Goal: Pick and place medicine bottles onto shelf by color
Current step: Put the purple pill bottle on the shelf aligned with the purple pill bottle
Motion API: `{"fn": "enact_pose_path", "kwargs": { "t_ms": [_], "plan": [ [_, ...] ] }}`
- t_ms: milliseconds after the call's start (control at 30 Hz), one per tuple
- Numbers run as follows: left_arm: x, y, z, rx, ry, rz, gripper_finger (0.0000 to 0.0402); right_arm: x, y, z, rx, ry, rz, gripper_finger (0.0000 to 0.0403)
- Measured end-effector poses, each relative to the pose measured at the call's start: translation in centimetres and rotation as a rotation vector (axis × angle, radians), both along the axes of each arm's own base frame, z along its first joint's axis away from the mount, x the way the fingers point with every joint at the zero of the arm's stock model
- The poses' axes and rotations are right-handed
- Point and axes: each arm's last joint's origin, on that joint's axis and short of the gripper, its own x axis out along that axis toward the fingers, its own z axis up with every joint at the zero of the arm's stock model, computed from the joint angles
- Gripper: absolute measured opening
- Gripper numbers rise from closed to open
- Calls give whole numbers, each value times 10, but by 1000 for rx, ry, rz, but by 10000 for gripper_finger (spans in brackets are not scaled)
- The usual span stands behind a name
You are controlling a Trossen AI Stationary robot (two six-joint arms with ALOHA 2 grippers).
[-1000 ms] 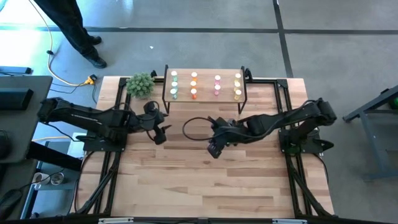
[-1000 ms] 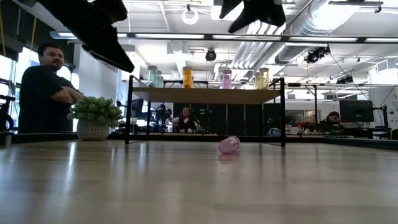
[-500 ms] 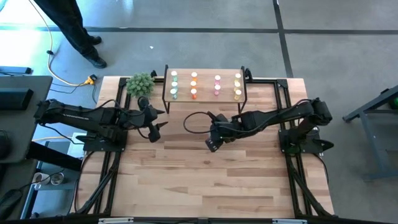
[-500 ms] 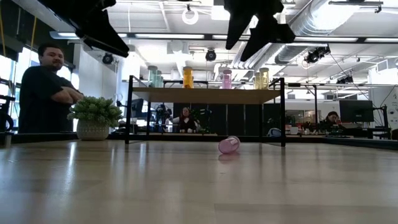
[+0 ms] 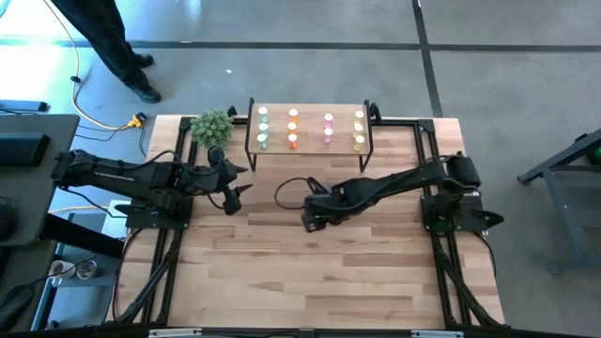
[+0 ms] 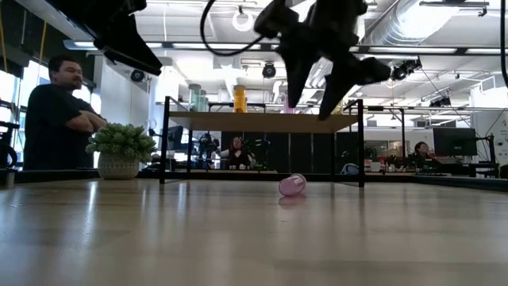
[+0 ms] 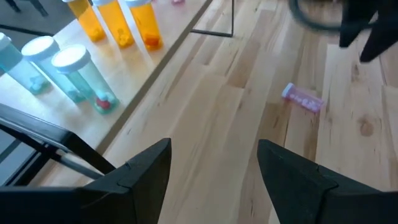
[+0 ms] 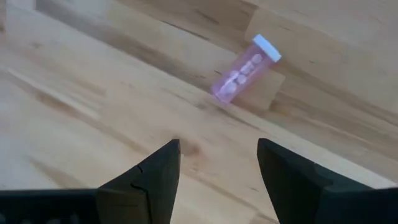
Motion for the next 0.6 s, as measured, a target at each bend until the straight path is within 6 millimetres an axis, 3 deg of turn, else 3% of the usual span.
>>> {"fn": "enact_pose_path", "kwargs": {
  "t_ms": [133, 600],
  "plan": [
    [-1, 0, -2, -24, 11, 6, 229, 9, 1, -18, 14, 33, -38, 205],
    [-2, 0, -3, -32, 21, 11, 229, 28, -15, -45, 47, 21, -198, 204]
  ]
}}
